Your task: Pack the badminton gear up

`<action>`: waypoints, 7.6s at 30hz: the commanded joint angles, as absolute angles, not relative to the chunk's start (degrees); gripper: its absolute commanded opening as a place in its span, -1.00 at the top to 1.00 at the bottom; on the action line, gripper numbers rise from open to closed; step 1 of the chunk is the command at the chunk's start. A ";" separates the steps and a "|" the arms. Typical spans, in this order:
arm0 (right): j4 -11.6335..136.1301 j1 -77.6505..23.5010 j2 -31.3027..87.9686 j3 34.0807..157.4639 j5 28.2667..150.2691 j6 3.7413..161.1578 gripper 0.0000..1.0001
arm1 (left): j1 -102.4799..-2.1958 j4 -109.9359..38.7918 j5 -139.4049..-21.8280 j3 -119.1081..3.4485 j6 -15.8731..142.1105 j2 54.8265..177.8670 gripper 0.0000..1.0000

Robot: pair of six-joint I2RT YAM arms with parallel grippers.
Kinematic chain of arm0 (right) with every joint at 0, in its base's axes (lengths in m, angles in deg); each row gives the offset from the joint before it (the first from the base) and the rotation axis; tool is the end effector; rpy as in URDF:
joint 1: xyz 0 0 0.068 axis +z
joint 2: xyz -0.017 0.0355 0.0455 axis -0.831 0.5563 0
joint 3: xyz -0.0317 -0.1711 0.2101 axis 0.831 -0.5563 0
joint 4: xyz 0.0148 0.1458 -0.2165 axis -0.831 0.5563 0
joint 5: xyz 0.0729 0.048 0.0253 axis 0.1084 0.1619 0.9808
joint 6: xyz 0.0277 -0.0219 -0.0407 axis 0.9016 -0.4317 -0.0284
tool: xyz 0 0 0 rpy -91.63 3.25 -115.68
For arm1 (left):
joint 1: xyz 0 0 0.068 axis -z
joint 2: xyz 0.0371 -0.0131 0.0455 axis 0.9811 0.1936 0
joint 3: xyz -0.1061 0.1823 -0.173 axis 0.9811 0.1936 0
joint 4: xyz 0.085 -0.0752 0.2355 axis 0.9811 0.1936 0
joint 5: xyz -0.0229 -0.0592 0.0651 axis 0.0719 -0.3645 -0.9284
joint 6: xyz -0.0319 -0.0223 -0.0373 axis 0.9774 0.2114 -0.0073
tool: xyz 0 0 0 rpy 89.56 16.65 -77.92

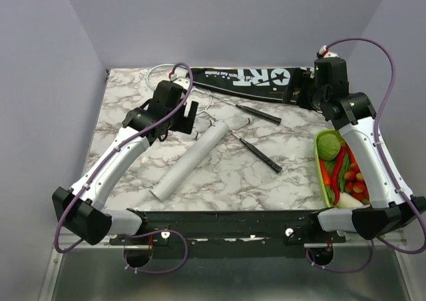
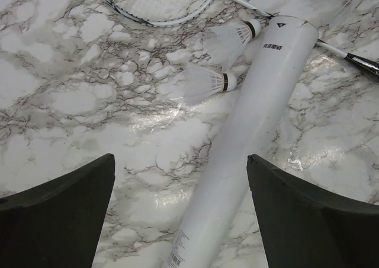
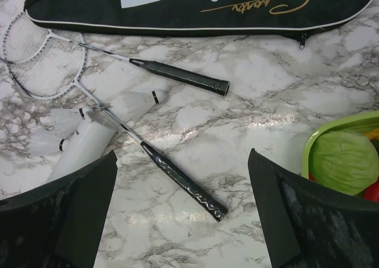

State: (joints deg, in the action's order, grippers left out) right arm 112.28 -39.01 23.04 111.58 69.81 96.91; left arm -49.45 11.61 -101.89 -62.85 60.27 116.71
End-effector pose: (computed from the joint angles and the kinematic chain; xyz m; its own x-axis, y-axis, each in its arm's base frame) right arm 0.2545 0.0711 0.4309 -0.5571 0.1995 -0.8061 0.0786 0.9790 0.1880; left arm 0.2454 -0.1290 0.3604 -0.6456 0.1939 -0.7386 0.2410 0.9695 0.0439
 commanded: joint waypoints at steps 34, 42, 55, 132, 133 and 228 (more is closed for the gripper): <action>110.34 -38.62 21.70 98.01 93.49 96.03 -1.00 | -47.11 -5.96 -83.69 -64.75 47.15 134.97 -0.97; 111.49 -38.71 20.91 97.48 94.11 95.85 -1.00 | -45.62 -7.72 -82.46 -69.32 46.09 142.97 -0.96; 110.70 -38.71 19.06 93.26 93.93 96.90 -1.00 | -43.68 -9.03 -82.64 -70.65 47.14 150.01 -0.95; 99.98 -26.76 12.47 87.55 131.73 104.46 0.05 | -29.09 -23.36 -62.68 -31.19 57.17 95.79 1.00; 99.80 -26.32 12.90 87.64 131.72 104.72 0.06 | -29.18 -23.36 -62.77 -31.10 56.99 95.44 1.00; 116.57 -25.35 54.55 117.06 77.34 103.15 -0.48 | -28.21 -14.22 -85.10 -31.89 56.64 81.99 1.00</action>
